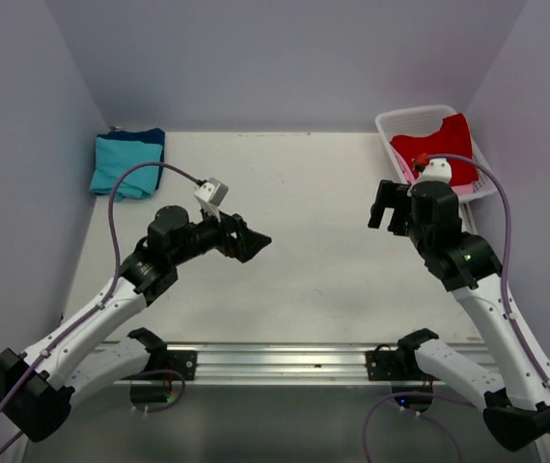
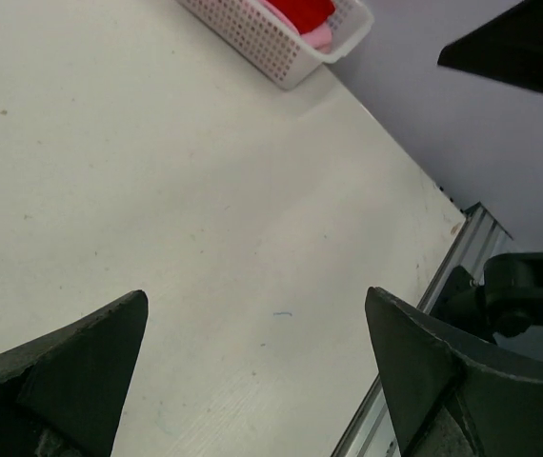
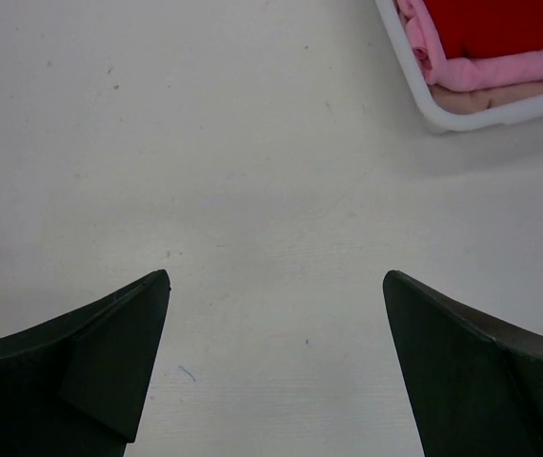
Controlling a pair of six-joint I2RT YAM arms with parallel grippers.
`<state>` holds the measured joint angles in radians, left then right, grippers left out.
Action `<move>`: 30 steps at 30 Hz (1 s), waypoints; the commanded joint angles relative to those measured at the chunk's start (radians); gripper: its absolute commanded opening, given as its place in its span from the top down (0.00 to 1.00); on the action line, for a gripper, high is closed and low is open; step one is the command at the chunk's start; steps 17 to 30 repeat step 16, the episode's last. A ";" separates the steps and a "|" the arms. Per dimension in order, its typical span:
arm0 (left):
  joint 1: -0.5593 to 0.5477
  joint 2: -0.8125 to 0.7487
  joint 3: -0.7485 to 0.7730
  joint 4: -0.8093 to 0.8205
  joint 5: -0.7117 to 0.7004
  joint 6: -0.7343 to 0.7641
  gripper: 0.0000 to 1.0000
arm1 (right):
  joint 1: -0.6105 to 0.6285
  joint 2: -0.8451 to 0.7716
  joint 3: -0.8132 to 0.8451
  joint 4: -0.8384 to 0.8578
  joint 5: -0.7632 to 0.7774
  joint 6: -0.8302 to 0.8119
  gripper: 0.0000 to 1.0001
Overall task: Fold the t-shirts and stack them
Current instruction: Neatly place the folded tshirt to the corner
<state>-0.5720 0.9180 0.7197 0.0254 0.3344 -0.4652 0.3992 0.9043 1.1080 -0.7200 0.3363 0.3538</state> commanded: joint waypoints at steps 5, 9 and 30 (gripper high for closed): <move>-0.037 -0.053 -0.008 -0.137 -0.012 0.083 0.00 | 0.001 0.091 0.168 -0.085 0.125 -0.061 0.01; -0.037 -0.073 -0.022 -0.139 -0.024 0.079 0.00 | 0.001 0.186 0.260 -0.137 0.162 -0.047 0.01; -0.035 -0.117 -0.023 -0.176 -0.055 0.073 0.00 | 0.001 0.188 0.236 -0.090 0.115 -0.022 0.01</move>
